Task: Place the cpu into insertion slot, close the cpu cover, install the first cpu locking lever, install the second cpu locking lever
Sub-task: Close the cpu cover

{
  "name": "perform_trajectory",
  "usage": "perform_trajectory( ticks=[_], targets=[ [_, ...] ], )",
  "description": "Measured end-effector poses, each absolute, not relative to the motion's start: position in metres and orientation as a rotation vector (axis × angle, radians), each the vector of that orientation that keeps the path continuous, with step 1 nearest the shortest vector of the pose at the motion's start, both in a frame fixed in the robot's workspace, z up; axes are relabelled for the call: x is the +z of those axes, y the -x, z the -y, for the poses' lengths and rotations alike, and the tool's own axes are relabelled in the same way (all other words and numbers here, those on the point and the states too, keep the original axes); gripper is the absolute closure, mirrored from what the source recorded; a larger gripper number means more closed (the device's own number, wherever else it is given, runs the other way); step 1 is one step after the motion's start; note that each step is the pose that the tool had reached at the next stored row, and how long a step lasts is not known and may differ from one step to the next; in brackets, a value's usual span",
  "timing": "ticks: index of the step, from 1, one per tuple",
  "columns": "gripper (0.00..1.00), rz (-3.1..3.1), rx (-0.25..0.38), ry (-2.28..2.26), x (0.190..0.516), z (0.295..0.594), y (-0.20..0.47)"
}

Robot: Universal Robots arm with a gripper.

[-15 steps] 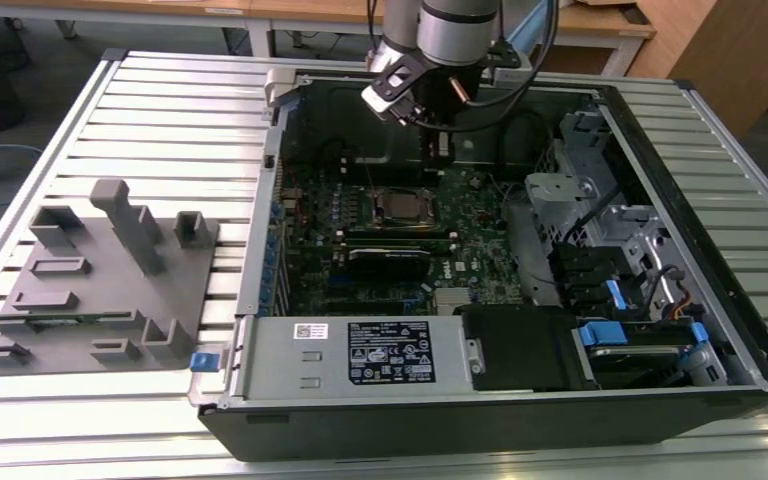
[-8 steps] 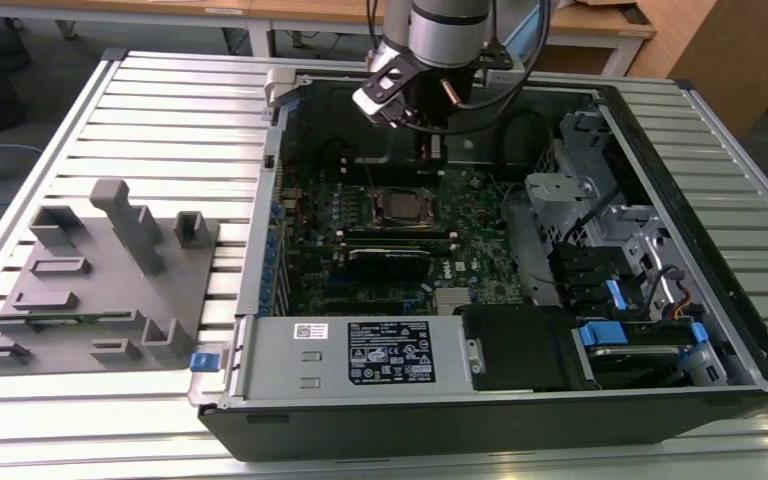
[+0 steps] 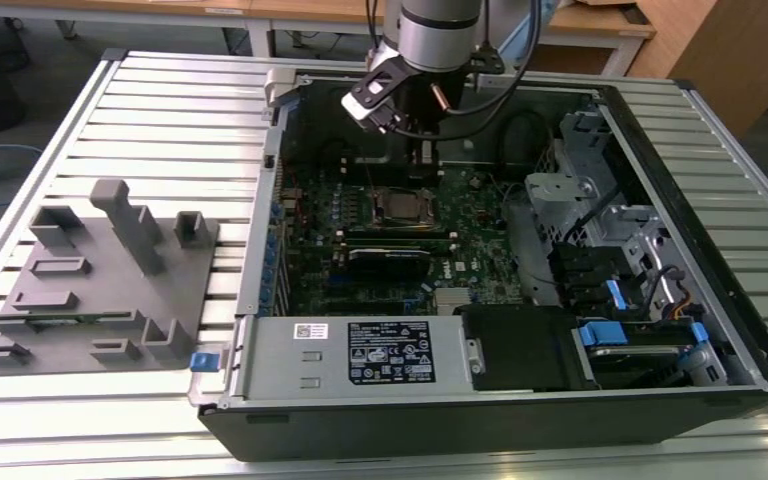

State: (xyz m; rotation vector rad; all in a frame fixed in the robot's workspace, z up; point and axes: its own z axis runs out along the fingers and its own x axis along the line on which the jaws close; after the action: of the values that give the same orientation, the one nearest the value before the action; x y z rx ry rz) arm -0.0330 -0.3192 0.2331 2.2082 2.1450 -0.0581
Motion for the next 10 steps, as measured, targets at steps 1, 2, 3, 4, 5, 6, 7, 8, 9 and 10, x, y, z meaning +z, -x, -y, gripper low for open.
perform_trajectory(
  ticks=[1,2,3,4,5,6,7,8,9,10],
  targets=[
    [0.89,-2.145,-0.058,-2.208,0.2331,0.3197,0.0335],
    [0.89,-2.145,-0.058,-2.208,0.2331,0.3199,0.0337],
    [0.89,-2.145,-0.058,-2.208,0.2331,0.3199,0.0337],
    [0.89,-2.145,-0.058,-2.208,0.2331,0.3199,0.0337],
    [0.89,-2.145,-0.058,-2.208,0.2331,0.3199,0.0337],
    [0.89,-2.145,-0.058,-2.208,0.2331,0.32,0.0338],
    [0.89,-2.145,-0.058,-2.208,0.2331,0.32,0.0338],
    [0.89,-2.145,-0.058,-2.208,0.2331,0.32,0.0338],
    [0.89,-2.145,-0.058,-2.208,0.2331,0.32,0.0338],
    [0.89,-2.145,-0.058,-2.208,0.2331,0.32,0.0338]
  ],
)
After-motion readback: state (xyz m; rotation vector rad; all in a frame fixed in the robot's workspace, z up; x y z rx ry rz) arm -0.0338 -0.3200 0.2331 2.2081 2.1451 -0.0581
